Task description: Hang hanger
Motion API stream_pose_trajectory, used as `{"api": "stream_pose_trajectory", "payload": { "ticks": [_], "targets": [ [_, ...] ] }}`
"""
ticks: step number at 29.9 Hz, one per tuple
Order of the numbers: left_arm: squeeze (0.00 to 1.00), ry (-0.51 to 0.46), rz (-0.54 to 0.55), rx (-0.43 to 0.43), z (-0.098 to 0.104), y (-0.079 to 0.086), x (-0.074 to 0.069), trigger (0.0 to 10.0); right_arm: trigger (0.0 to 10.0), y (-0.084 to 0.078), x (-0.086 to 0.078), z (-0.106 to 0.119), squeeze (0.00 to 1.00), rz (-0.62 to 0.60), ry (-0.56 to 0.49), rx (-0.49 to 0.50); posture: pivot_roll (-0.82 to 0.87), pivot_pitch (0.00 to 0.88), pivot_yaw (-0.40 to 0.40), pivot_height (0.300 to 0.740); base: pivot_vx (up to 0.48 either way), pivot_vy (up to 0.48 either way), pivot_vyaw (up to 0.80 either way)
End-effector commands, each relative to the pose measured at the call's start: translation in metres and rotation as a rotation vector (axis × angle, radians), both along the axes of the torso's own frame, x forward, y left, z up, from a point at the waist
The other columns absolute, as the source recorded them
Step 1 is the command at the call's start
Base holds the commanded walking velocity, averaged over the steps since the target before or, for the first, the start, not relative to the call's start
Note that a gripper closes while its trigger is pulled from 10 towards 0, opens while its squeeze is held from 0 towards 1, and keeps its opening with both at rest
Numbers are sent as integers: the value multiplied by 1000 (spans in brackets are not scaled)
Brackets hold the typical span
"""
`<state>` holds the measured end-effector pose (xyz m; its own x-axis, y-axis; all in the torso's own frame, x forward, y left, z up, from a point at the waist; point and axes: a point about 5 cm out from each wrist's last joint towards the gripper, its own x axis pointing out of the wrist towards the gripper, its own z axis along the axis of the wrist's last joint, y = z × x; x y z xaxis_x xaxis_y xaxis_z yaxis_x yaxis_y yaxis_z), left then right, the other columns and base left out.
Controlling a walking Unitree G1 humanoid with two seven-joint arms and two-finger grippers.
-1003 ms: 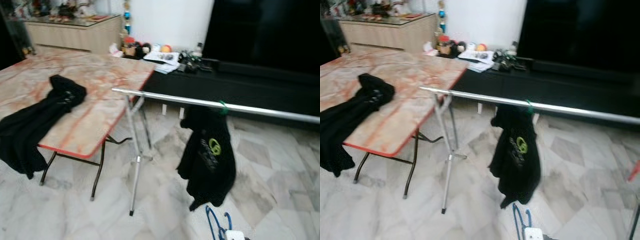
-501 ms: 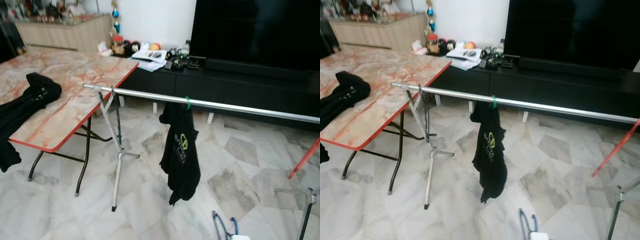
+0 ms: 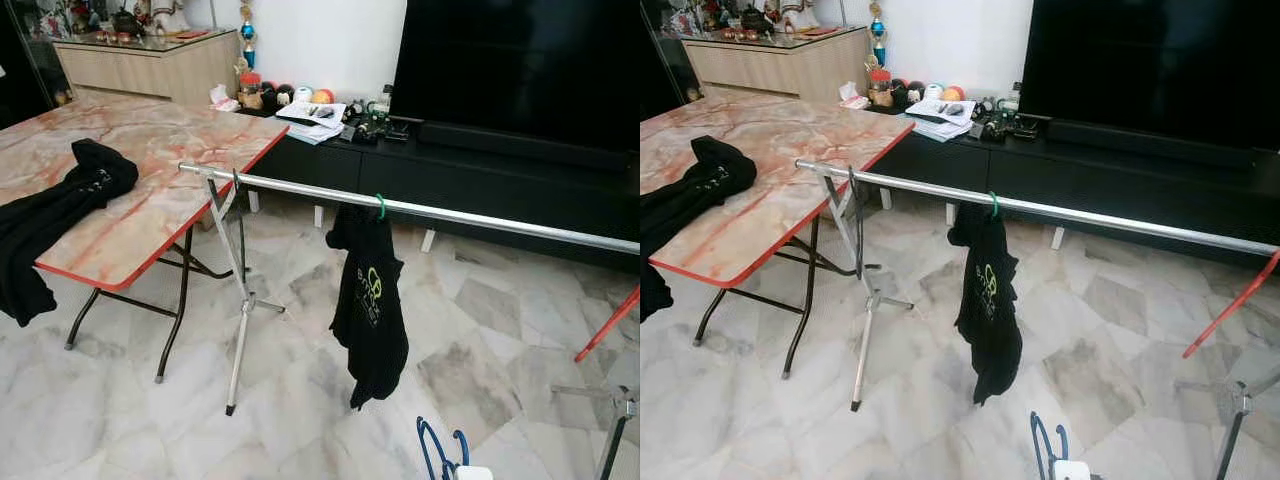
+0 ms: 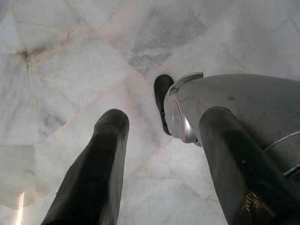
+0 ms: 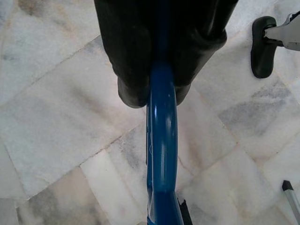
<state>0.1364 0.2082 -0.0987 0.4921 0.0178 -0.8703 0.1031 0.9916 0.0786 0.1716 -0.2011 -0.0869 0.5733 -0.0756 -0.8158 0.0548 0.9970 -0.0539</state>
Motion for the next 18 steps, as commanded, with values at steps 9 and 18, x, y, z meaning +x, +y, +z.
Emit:
{"api": "stream_pose_trajectory", "payload": {
  "ticks": [9, 18],
  "targets": [
    [0, 18, -9, -5, -1, 1, -4, 10000, 10000, -1, 3, 2, 0, 6, -10, -7, 154, 0, -26, 740, 112, 0, 0],
    [0, 24, -4, -10, -2, 1, -7, 10000, 10000, -1, 4, 2, 0, -3, -9, -1, 152, 0, -27, 740, 260, 0, 0]
  ]
}}
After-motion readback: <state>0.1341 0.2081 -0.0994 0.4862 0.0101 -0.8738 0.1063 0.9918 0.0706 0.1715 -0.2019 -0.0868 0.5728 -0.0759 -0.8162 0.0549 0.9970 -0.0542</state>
